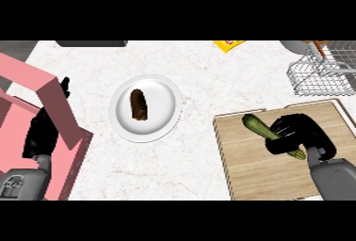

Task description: Pick the squash from the tray and place it in the tiered basket

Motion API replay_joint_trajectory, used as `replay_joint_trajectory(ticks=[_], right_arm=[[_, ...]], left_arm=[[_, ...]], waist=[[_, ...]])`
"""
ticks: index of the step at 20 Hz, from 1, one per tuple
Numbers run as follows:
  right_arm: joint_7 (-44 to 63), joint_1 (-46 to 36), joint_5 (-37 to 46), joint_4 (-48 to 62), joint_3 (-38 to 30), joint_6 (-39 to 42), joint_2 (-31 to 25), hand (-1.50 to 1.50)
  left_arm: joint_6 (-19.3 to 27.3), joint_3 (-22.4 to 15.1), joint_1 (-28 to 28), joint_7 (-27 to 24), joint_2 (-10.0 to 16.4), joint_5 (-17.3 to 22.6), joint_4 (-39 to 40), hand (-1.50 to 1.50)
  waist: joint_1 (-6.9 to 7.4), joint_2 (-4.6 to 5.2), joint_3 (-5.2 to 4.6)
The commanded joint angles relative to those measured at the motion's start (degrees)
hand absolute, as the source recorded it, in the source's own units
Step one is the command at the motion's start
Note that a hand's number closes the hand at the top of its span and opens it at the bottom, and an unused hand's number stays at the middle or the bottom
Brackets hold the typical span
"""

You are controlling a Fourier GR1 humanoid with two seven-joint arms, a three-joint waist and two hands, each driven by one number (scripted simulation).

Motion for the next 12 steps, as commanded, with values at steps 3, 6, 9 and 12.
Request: replay_joint_trajectory(ticks=[3, 6, 9, 12], right_arm=[[-11.07, -5.56, 8.59, -4.45, 13.89, 3.53, 2.11, 1.5], [-13.36, -8.8, 12.85, -8.8, 16.38, 0.38, 4.19, 1.5], [-18.12, -9.59, 14.7, -8.63, 11.4, -7.6, 6.02, 1.5], [-18.67, -9.42, 19.47, -13.18, 8.89, -12.28, 3.77, 1.5]], left_arm=[[-0.53, -0.15, -1.85, 0.63, -0.2, -0.15, 0.96, 0.0], [0.11, -0.78, 0.23, 0.56, -0.73, -1.06, 0.1, 0.0], [-0.89, 0.93, -0.11, -0.69, 0.13, -0.04, 0.96, 0.0], [-0.91, 1.07, 4.05, -1.67, 0.06, 0.31, -1.4, 0.0]], waist=[[1.81, 0.4, 0.22], [1.17, 0.04, 0.21], [0.44, 0.27, 0.22], [0.49, -0.03, 0.22]])
